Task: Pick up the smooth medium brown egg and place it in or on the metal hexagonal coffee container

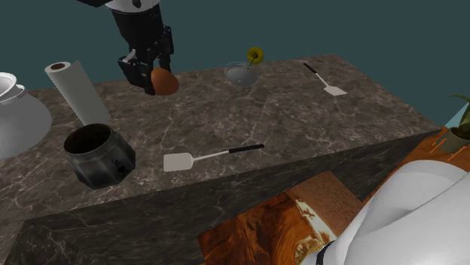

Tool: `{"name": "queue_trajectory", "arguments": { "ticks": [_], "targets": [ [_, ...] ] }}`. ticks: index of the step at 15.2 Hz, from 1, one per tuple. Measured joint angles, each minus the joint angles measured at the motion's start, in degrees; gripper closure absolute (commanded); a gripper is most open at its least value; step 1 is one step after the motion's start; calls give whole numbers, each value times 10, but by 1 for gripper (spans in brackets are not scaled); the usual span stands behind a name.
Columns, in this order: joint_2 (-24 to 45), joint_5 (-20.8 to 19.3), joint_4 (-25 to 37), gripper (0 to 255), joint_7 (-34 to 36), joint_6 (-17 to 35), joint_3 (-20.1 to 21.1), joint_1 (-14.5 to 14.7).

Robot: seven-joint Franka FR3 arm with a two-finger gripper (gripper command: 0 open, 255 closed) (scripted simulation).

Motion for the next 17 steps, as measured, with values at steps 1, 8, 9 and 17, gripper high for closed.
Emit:
{"name": "queue_trajectory", "arguments": {
  "ticks": [1,8,9,17],
  "targets": [
    [14,-2,15,255,13,-2,9,4],
    [109,-28,121,255,110,-23,65,34],
    [122,-33,135,255,125,-27,73,40],
    [232,-77,251,255,202,-49,103,77]
  ]
}}
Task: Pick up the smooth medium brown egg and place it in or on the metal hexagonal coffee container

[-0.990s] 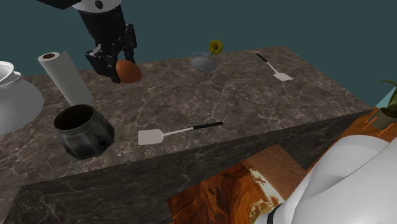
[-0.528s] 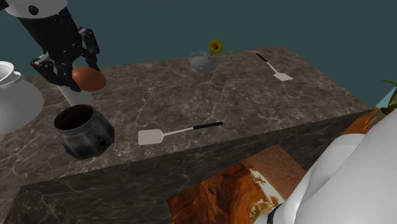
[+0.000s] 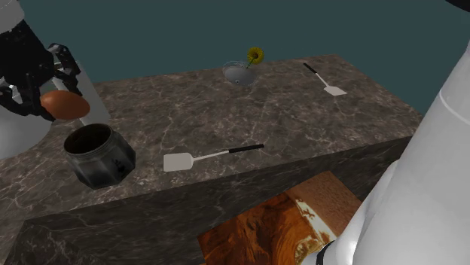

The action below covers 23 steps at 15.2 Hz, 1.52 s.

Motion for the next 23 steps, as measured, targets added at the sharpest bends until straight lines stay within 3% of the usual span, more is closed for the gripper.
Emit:
{"name": "queue_trajectory", "arguments": {
  "ticks": [11,17,18,23],
  "targets": [
    [20,-14,-56,255,18,73,-2,1],
    [20,-15,-65,255,19,83,-3,1],
    [20,-15,-65,0,19,83,-3,1],
    [20,-15,-65,0,19,83,-3,1]
  ]
}}
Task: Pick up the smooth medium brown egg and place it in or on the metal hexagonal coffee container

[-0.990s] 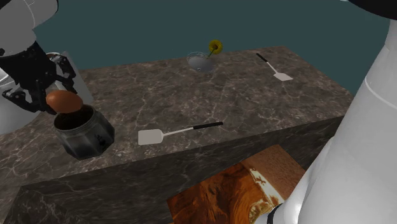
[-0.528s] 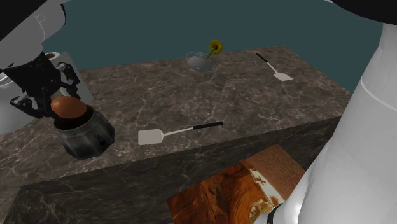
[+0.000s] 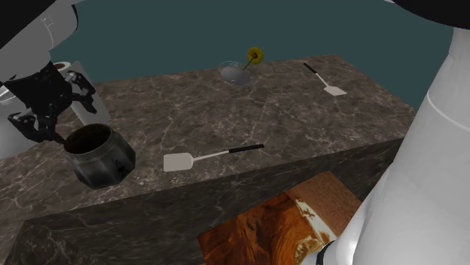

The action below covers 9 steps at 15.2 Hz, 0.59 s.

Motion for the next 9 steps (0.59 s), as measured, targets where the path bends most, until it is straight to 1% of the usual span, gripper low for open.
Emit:
{"name": "queue_trajectory", "arguments": {
  "ticks": [1,3,6,9],
  "targets": [
    [0,0,0,0,0,0,0,0],
    [-12,6,5,0,-2,-16,2,1],
    [-24,13,34,0,-8,-56,5,2],
    [-27,15,37,0,-10,-62,5,2]
  ]
}}
